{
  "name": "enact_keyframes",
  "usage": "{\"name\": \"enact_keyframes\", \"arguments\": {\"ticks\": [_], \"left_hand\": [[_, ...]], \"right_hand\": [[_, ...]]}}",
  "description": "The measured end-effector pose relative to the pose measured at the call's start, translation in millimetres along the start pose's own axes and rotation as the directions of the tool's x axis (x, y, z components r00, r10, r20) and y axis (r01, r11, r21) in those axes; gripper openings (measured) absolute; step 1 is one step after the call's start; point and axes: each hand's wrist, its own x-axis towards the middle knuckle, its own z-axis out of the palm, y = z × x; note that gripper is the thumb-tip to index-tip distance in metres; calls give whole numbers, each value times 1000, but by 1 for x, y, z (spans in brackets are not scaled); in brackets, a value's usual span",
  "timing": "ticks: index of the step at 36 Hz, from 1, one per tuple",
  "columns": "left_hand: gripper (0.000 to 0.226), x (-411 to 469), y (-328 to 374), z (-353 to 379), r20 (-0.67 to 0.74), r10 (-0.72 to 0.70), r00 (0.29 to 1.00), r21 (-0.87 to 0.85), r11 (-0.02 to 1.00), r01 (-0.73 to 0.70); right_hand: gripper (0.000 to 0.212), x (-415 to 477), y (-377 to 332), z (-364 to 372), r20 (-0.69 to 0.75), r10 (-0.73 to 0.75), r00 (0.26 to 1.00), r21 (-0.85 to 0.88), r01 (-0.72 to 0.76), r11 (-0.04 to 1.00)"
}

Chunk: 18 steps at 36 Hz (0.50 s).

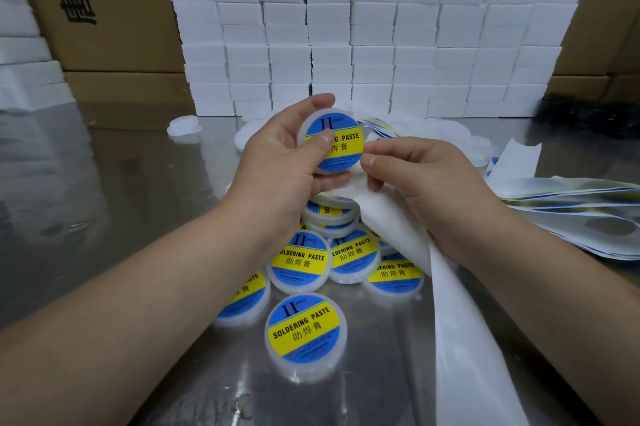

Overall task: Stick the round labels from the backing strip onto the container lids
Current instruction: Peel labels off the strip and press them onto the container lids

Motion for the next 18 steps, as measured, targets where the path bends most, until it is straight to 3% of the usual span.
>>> {"name": "enact_keyframes", "arguments": {"ticks": [14,18], "left_hand": [[40,-6,1,1,49,144,988,184,971,-151],[44,-8,1,2,50,216,975,272,937,-221]], "right_hand": [[31,-2,-4,1,-34,2,999,-54,-4,999],[23,-4,-6,1,-60,17,998,-4,-17,1000]]}}
